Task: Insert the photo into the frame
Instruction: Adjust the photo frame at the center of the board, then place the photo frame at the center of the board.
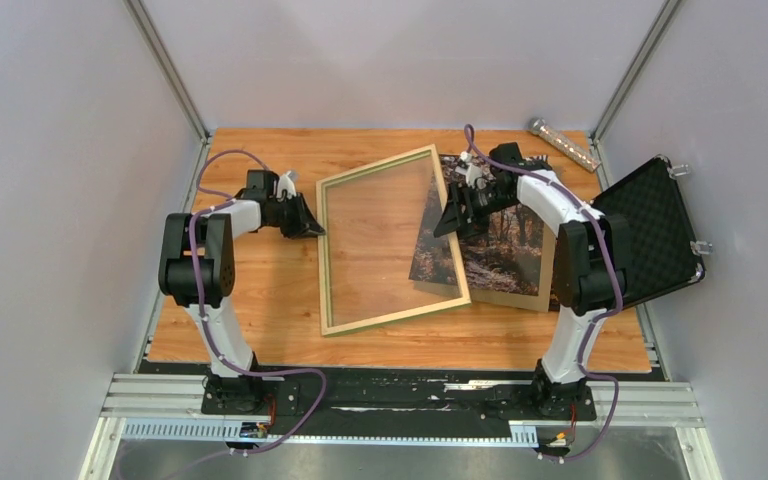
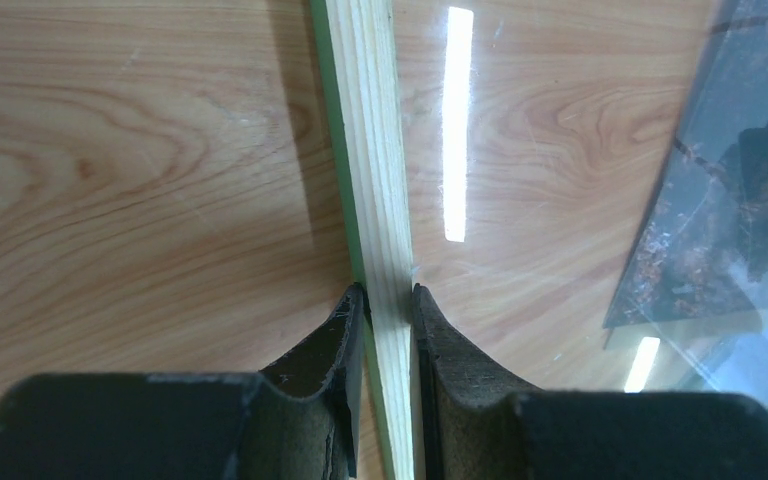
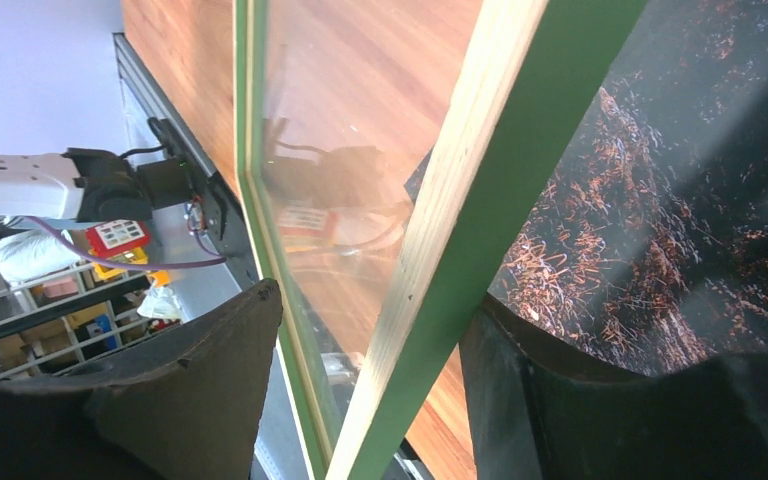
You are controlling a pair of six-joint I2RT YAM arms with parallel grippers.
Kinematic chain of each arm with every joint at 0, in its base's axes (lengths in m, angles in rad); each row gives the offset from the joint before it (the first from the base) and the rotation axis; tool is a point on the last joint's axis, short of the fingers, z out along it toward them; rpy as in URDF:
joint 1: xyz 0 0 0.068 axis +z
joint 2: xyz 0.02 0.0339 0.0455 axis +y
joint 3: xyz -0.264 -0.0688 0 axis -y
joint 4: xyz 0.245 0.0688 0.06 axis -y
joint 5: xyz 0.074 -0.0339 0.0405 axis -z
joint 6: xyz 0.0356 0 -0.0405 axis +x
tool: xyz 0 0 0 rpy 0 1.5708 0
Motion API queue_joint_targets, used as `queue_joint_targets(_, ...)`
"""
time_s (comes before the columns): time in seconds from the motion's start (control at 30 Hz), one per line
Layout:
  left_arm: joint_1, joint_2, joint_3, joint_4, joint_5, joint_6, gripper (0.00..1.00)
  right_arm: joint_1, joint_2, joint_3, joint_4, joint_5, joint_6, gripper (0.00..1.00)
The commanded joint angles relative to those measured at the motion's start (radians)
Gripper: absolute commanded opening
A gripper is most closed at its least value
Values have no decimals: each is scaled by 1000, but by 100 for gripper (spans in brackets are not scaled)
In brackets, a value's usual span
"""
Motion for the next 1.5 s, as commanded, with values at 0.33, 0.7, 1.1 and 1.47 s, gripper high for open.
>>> queue_joint_targets(0.33,112,-39,102,-250,-223,208,0,158,150,66,124,66,63,65)
queue_joint_targets(0.7,180,-49,159,-303,-318,285,0,255,281,179,157,88,117,65)
queue_joint_targets(1.1,198,8,239,-318,-362,325,0,271,266,153,152,63,117,65)
queue_joint_targets(1.47,198,61,343,-367,-360,334,71,282,143,77,154,116,71,65)
